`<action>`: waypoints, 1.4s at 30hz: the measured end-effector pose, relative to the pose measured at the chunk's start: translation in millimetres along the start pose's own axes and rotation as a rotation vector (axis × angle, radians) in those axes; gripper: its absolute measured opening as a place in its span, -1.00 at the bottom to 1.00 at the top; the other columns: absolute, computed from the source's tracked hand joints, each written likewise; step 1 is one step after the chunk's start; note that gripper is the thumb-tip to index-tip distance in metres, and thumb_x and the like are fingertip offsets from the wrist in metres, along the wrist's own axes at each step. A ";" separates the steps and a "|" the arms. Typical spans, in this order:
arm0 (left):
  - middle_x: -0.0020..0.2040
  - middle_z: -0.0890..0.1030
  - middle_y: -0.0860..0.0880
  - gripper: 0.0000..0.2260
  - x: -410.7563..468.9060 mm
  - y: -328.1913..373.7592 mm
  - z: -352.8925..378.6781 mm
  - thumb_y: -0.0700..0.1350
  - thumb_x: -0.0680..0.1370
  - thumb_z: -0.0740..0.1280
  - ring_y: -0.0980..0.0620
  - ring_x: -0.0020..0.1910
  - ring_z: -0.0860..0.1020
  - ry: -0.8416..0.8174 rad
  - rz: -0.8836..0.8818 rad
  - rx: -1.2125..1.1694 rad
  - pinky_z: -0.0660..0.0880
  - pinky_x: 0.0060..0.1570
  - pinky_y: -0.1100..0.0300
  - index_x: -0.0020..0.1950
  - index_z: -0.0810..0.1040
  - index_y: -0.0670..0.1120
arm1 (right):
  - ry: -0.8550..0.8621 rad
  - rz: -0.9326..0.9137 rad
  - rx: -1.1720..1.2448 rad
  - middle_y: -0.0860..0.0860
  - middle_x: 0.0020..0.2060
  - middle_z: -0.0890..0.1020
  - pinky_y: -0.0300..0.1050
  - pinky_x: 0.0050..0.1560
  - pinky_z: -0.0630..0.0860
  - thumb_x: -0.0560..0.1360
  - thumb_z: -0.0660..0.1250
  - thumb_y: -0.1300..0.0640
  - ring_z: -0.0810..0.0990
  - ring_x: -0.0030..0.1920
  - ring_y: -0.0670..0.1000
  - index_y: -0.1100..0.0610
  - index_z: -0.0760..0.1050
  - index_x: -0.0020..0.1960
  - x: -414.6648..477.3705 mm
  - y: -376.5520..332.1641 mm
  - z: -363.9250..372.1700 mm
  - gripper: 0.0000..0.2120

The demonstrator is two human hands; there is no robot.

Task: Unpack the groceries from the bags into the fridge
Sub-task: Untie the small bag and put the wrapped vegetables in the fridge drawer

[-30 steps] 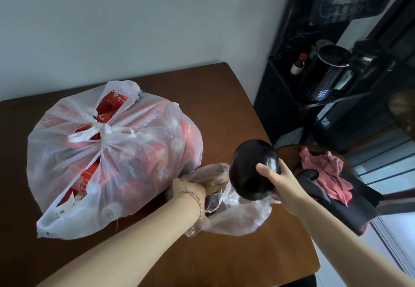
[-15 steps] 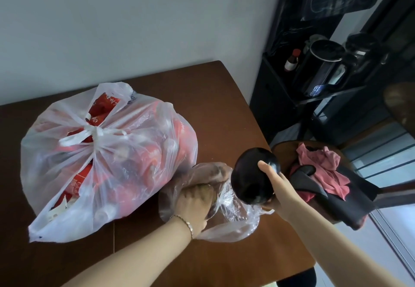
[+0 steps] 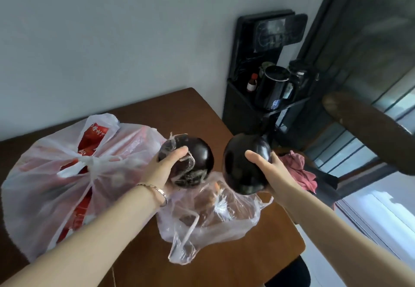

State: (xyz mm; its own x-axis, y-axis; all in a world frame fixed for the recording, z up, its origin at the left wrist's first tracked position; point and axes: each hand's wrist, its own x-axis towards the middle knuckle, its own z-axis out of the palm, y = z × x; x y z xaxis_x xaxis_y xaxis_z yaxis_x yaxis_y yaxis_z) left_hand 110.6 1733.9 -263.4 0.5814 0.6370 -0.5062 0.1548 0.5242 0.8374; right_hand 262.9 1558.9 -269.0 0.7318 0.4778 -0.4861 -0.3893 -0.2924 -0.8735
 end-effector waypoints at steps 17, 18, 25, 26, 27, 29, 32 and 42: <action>-0.09 0.62 0.02 -0.67 -153.8 -61.7 209.6 -0.16 0.31 0.55 0.00 -0.02 0.57 -0.783 0.469 0.743 0.43 0.01 0.23 -0.01 0.54 0.00 | 0.835 -0.080 -0.165 0.03 0.12 0.51 -0.14 0.04 0.41 0.29 0.56 0.00 0.49 0.08 0.05 0.02 0.32 0.32 -266.7 38.2 -174.3 -0.31; -0.05 0.61 0.00 -0.62 -174.7 -74.7 232.7 -0.14 0.31 0.55 0.01 -0.01 0.56 -0.837 0.510 0.781 0.41 0.01 0.25 0.07 0.54 -0.03 | 0.901 -0.061 -0.173 0.03 0.12 0.52 -0.13 0.06 0.41 0.28 0.56 -0.01 0.48 0.09 0.05 0.02 0.32 0.32 -289.5 46.3 -193.6 -0.30; -0.07 0.56 0.01 -0.53 -387.6 -196.9 383.7 -0.14 0.31 0.55 0.04 -0.04 0.52 -1.247 0.692 0.829 0.37 -0.05 0.32 0.18 0.53 -0.08 | 1.254 0.088 -0.259 0.08 0.19 0.46 0.00 0.28 0.43 0.14 0.56 -0.20 0.49 0.18 0.10 0.00 0.29 0.33 -489.0 136.4 -343.3 -0.13; -0.07 0.55 0.02 -0.53 -414.7 -214.1 397.8 -0.15 0.32 0.55 0.06 -0.06 0.50 -1.275 0.688 0.822 0.34 -0.08 0.34 0.19 0.52 -0.08 | 1.282 0.098 -0.264 0.08 0.20 0.43 -0.02 0.28 0.42 0.13 0.56 -0.21 0.48 0.19 0.10 -0.02 0.27 0.35 -514.0 147.1 -360.4 -0.11; -0.07 0.54 0.02 -0.53 -447.0 -233.6 412.7 -0.15 0.32 0.54 0.07 -0.07 0.49 -1.316 0.695 0.819 0.33 -0.09 0.35 0.19 0.52 -0.07 | 1.327 0.121 -0.267 0.08 0.21 0.41 -0.04 0.29 0.41 0.13 0.55 -0.21 0.47 0.20 0.10 -0.03 0.25 0.37 -543.6 160.3 -379.2 -0.09; -0.07 0.55 0.01 -0.52 -511.7 -274.4 442.3 -0.15 0.31 0.55 0.04 -0.04 0.51 -1.411 0.705 0.805 0.34 -0.07 0.32 0.20 0.53 -0.08 | 1.419 0.161 -0.264 0.08 0.24 0.39 -0.07 0.30 0.40 0.13 0.55 -0.22 0.45 0.23 0.10 -0.02 0.22 0.41 -604.1 187.8 -415.3 -0.04; -0.08 0.55 -0.02 -0.53 -595.6 -325.2 482.1 -0.16 0.30 0.56 0.01 -0.05 0.51 -1.528 0.670 0.805 0.38 -0.05 0.26 0.17 0.54 -0.12 | 1.547 0.215 -0.222 0.08 0.27 0.40 -0.06 0.31 0.39 0.03 0.52 -0.31 0.43 0.27 0.09 -0.01 0.19 0.44 -683.2 222.8 -463.8 0.09; -0.21 0.56 0.08 -0.71 -821.6 -472.3 603.5 -0.09 0.30 0.55 0.02 -0.13 0.54 -1.947 0.688 0.806 0.44 -0.08 0.22 -0.12 0.48 0.04 | 1.904 0.396 -0.103 0.05 0.33 0.38 0.05 0.30 0.41 -0.05 0.50 -0.36 0.39 0.32 0.12 0.00 0.14 0.48 -884.0 313.5 -600.9 0.21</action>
State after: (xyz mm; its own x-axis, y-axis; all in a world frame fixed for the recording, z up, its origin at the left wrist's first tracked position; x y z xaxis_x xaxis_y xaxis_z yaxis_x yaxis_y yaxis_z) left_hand 41.9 621.8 -118.7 0.4371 -0.8854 0.1581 -0.4603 -0.0691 0.8851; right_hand -169.9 547.1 -96.3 0.2042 -0.9738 0.0997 -0.6808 -0.2145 -0.7004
